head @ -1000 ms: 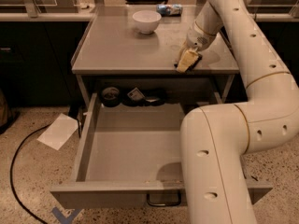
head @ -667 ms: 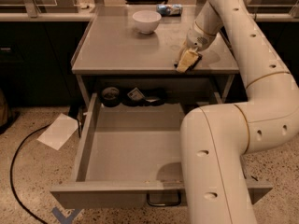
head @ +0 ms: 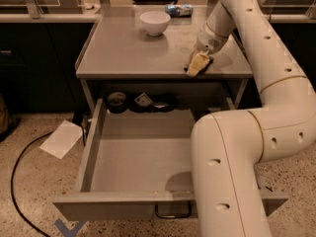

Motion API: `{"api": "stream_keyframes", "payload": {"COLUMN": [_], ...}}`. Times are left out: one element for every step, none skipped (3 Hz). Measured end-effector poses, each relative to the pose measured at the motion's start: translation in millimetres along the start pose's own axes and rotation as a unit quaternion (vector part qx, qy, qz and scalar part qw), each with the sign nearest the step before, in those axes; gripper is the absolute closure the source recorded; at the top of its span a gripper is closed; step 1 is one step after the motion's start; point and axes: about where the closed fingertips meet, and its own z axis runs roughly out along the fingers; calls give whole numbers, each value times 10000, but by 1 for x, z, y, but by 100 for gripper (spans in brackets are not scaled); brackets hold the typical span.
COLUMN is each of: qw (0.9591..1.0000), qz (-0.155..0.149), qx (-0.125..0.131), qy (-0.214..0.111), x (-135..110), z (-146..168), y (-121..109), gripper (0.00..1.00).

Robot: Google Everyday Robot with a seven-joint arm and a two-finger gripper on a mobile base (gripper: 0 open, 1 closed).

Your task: Place rxbar chocolate into top drawer

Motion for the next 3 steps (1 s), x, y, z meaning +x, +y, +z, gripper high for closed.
{"api": "stream_keyframes", "payload": {"qw": [10000, 10000, 10000], "qz": [0, 0, 0], "qx": [0, 0, 1], "qy": [0, 0, -1], "x": [0, -3, -4], "z": [0, -8, -8], "y": [0, -1, -1], "gripper": [100, 100, 100]}}
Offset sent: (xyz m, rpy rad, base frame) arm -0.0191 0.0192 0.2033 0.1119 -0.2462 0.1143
